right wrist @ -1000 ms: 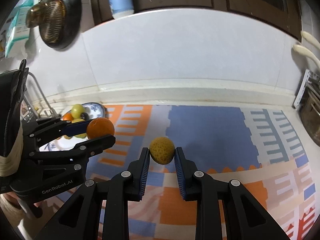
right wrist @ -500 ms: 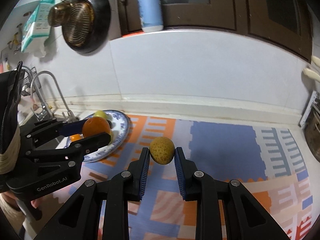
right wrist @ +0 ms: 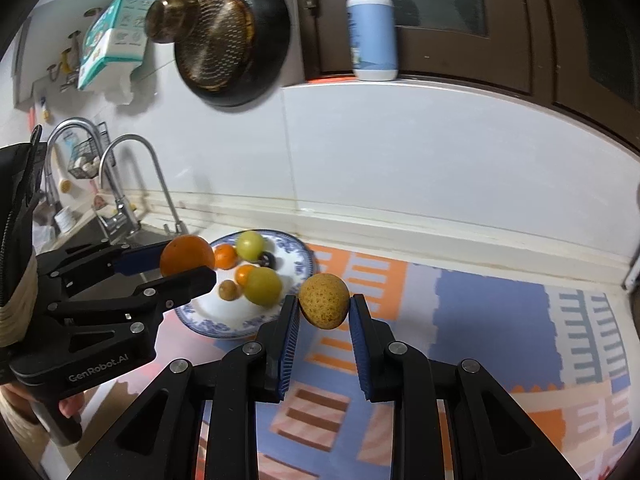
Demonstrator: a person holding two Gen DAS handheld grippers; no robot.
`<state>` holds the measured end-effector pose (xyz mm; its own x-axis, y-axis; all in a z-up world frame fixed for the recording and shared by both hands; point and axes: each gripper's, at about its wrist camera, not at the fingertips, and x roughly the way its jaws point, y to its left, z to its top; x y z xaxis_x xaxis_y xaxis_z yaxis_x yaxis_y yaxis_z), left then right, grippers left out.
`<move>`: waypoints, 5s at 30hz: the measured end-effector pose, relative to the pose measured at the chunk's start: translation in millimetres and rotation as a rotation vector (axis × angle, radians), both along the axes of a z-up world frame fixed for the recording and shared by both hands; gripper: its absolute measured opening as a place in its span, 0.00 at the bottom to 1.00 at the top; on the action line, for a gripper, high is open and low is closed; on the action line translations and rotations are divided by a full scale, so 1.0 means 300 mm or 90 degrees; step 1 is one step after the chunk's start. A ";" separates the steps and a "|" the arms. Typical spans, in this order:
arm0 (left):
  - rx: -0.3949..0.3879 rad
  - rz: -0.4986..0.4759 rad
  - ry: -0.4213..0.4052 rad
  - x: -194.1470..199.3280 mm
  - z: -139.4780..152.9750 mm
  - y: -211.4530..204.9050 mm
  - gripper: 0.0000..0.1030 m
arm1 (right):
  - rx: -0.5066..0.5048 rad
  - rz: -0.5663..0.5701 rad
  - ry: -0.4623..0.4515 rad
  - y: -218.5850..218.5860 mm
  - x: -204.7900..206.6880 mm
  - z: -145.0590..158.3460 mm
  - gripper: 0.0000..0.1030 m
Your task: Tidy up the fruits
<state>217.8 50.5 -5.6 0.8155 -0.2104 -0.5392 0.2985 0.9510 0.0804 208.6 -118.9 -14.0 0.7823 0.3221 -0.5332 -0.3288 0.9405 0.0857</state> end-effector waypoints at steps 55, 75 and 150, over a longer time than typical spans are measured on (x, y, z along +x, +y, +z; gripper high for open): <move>0.026 0.022 0.153 0.241 -0.276 0.300 0.40 | -0.060 0.132 0.134 0.432 0.277 -0.282 0.26; 0.031 0.147 0.065 -0.075 -0.103 0.255 0.70 | -0.055 0.063 0.067 0.295 0.060 -0.169 0.49; 0.023 0.084 -0.127 -0.948 0.159 -0.069 1.00 | 0.000 -0.152 -0.057 -0.179 -0.911 0.111 0.86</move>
<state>-66.6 29.9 42.2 0.9258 -0.0783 -0.3697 0.1462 0.9763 0.1595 -64.6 -172.7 19.1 0.8801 0.1232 -0.4586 -0.1043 0.9923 0.0664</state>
